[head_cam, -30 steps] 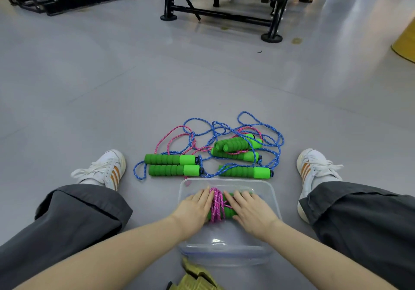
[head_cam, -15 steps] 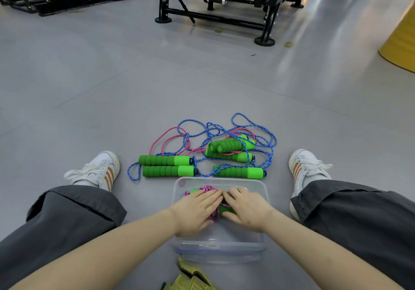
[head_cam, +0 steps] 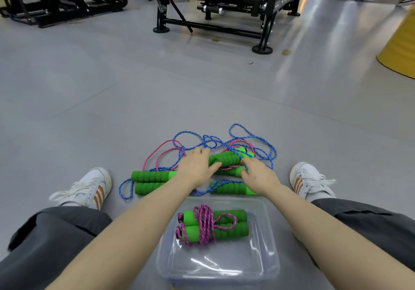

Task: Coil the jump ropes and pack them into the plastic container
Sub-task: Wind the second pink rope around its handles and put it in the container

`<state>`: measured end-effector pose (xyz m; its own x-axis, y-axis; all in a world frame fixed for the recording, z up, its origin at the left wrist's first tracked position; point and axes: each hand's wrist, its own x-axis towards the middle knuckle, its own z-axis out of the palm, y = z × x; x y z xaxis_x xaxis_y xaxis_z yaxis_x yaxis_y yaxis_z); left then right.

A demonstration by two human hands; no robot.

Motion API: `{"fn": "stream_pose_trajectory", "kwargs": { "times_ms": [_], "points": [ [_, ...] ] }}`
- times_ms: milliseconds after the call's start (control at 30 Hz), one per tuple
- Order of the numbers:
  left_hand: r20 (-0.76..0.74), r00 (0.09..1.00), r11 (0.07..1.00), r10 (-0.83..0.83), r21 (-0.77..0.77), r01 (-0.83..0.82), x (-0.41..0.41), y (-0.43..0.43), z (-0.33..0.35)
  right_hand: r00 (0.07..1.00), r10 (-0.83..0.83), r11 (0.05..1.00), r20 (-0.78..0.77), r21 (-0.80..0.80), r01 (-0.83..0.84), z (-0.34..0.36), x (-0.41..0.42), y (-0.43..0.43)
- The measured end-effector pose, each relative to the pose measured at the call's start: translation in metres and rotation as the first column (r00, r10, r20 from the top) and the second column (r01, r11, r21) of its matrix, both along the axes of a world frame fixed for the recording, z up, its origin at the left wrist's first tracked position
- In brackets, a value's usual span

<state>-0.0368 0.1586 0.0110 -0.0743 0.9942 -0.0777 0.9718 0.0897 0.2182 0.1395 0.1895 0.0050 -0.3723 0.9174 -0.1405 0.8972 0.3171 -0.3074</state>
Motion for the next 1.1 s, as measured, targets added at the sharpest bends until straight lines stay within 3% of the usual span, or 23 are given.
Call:
{"fn": "stream_pose_trajectory", "kwargs": {
  "times_ms": [100,233,400,567,833,967,1100],
  "points": [
    [-0.011,0.998,0.984,0.062,-0.167,-0.063,0.007,0.03,-0.012,1.0,-0.024,0.992,-0.016,-0.127,0.021,-0.008,0.001,0.015],
    [0.036,0.991,0.942,0.129,-0.316,-0.111,0.021,0.055,-0.032,0.999,-0.007,0.985,-0.047,-0.172,-0.001,-0.019,0.007,0.024],
    [0.028,0.996,0.935,0.087,-0.347,-0.071,0.025,0.058,-0.036,0.992,-0.086,0.975,-0.093,-0.215,0.064,-0.017,0.016,0.023],
    [-0.011,0.999,0.92,0.047,-0.389,-0.048,0.025,0.044,-0.029,0.997,-0.037,0.967,-0.067,-0.256,0.019,-0.005,0.016,0.012],
    [-0.325,0.946,0.965,-0.021,-0.253,-0.066,0.039,0.038,-0.012,0.996,-0.051,0.97,-0.078,-0.24,0.03,-0.005,0.012,0.012],
    [-0.611,0.766,0.978,-0.2,-0.077,0.194,0.0,0.032,0.042,0.963,-0.012,0.993,-0.269,-0.113,-0.02,0.011,-0.009,0.019],
    [-0.765,0.594,0.866,-0.249,0.098,0.49,-0.042,0.011,0.081,0.945,0.139,0.99,-0.295,0.03,-0.137,0.036,-0.042,0.014]
  ]
}}
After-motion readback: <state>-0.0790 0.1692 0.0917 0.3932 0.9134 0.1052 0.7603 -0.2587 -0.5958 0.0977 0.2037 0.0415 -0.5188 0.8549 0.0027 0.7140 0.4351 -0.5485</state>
